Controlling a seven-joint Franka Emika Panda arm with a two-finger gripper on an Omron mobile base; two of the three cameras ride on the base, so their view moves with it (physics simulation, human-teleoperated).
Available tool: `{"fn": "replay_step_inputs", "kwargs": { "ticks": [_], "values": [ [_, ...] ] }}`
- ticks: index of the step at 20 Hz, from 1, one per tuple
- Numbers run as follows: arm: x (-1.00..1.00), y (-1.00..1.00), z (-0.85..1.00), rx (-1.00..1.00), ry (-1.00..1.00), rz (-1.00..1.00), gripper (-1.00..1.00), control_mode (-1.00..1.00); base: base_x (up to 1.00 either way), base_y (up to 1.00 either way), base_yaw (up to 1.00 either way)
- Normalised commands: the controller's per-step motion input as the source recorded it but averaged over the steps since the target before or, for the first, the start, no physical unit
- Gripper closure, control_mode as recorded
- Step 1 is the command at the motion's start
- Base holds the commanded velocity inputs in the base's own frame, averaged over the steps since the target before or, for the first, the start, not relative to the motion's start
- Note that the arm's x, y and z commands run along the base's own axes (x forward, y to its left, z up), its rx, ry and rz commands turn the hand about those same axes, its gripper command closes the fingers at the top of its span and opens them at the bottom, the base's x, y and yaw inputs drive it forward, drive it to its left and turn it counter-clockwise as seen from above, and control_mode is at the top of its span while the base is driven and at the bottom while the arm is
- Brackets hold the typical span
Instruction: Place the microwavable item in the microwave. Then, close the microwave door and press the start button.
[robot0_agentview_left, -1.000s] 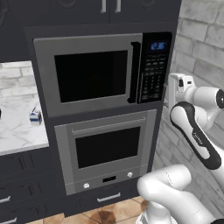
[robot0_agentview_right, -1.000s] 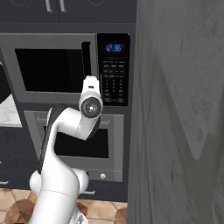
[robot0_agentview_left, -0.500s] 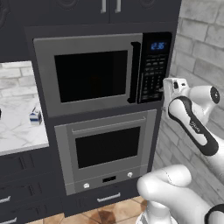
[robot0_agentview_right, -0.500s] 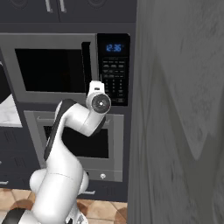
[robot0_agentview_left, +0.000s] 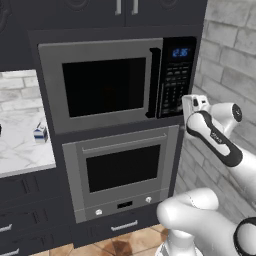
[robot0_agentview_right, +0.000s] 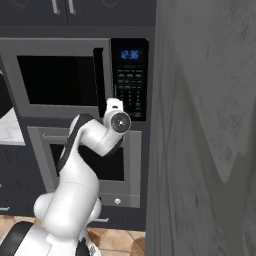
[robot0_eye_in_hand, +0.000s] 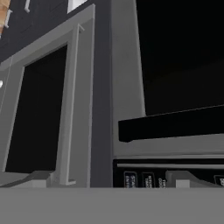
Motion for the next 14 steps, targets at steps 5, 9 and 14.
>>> {"fn": "replay_step_inputs", "kwargs": {
  "ticks": [5, 9, 14],
  "values": [
    [0.23, 0.00, -0.26, 0.00, 0.01, 0.00, -1.00, -1.00, 0.00, 0.00, 0.00],
    [0.06, 0.00, -0.21, 0.00, 0.00, 0.00, -1.00, -1.00, 0.00, 0.00, 0.00],
    [0.16, 0.00, -0.23, 0.00, 0.02, 0.00, -1.00, -1.00, 0.00, 0.00, 0.00]
  ]
}}
